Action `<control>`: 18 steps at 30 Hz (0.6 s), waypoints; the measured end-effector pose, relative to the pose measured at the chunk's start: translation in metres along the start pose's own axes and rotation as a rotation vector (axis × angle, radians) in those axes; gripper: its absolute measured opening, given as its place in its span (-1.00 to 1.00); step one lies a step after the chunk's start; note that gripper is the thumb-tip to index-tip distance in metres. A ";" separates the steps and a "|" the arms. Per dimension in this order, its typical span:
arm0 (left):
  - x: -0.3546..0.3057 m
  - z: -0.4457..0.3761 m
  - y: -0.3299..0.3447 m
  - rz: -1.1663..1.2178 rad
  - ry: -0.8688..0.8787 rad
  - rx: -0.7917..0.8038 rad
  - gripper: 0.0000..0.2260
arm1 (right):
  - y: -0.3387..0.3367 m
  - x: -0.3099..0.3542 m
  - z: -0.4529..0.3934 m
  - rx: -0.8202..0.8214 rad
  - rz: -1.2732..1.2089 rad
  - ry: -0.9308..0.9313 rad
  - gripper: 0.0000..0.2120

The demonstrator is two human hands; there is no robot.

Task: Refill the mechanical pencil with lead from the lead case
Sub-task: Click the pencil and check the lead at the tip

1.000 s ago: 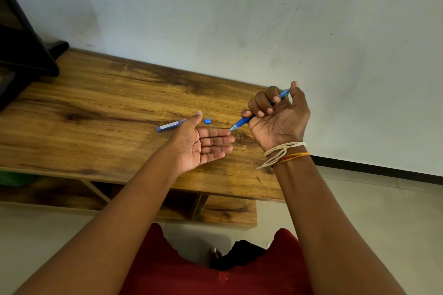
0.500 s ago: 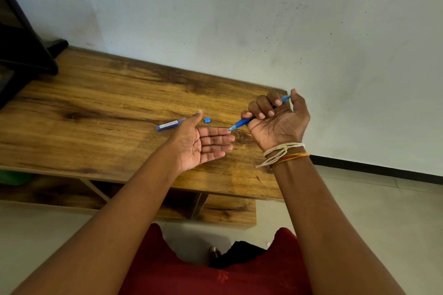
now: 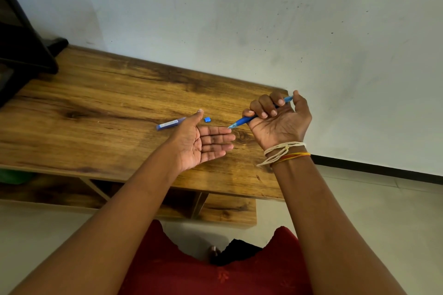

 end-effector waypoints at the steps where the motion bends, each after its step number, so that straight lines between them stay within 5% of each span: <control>1: 0.000 0.000 0.000 0.000 0.001 0.002 -0.32 | 0.000 0.000 0.000 0.001 -0.001 -0.001 -0.56; 18: 0.003 -0.004 -0.002 -0.004 0.004 0.013 -0.32 | -0.004 0.001 0.000 -0.009 0.015 0.003 -0.55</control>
Point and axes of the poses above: each hand's wrist, its own z-axis away from the middle knuckle, its own y-axis out of the palm, x = y × z, the point moved 3 cm from there along -z, towards the middle knuckle, and after that the axes turned 6 degrees about -z, right-handed, at the moved point
